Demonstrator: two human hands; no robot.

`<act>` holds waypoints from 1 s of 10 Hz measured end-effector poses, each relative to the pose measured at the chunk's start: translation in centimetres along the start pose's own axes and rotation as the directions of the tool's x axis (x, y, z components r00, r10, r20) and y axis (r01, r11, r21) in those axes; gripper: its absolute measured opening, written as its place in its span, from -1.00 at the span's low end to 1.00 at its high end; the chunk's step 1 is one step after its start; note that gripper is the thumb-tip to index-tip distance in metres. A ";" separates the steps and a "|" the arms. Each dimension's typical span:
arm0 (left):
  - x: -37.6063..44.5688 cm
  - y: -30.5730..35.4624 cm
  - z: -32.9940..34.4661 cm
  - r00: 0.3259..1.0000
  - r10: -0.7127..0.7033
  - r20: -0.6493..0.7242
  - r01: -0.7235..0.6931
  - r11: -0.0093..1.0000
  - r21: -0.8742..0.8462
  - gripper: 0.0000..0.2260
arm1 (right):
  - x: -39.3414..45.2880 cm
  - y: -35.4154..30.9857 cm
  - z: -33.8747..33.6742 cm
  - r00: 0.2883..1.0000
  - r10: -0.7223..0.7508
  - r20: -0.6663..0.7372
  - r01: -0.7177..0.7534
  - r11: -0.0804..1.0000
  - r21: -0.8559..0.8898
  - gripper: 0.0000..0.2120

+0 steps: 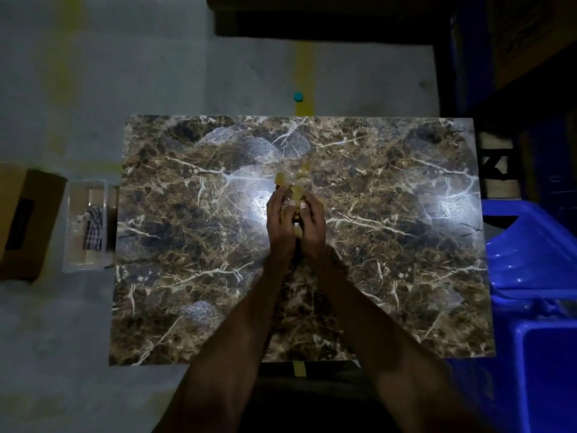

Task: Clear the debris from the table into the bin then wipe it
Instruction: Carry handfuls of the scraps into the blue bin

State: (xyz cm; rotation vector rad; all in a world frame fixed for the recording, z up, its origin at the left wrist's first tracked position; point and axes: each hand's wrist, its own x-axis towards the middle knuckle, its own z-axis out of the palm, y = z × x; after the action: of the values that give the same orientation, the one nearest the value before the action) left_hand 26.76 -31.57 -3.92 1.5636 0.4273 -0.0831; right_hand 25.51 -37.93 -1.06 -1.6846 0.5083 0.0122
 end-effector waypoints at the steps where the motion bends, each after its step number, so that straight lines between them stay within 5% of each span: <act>1: -0.8 0.6 1.4 0.993 -0.114 -0.027 0.108 0.980 -0.170 -0.69 | -0.1 -0.6 0.3 0.995 0.032 -0.093 -0.035 0.999 -0.037 -0.72; 2: -1.9 1.8 1.7 0.968 -0.242 -0.070 0.206 0.922 -0.328 -0.72 | -0.5 -0.5 -0.4 0.997 -0.003 -0.077 -0.004 0.996 -0.086 -0.73; 6: -6.8 7.8 1.0 0.987 -0.106 -0.118 0.059 0.934 -0.352 -0.80 | -3.8 -5.4 -3.8 0.983 -0.053 0.178 0.036 0.995 0.096 -0.67; 8: -10.6 9.4 0.9 0.997 -0.019 -0.073 -0.005 0.949 -0.315 -0.79 | -8.9 -9.9 -5.4 0.988 -0.152 0.022 0.151 0.988 0.042 -0.77; 10: -16.5 11.2 0.5 0.992 0.004 0.123 0.022 0.977 -0.212 -0.69 | -12.7 -9.8 -7.8 0.972 -0.216 -0.094 0.232 0.951 0.204 -0.85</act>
State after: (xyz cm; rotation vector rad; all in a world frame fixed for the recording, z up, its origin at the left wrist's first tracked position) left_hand 15.21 -35.43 11.91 1.3377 0.3351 -0.1352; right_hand 15.19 -40.28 13.32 -1.5257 0.3541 -0.2605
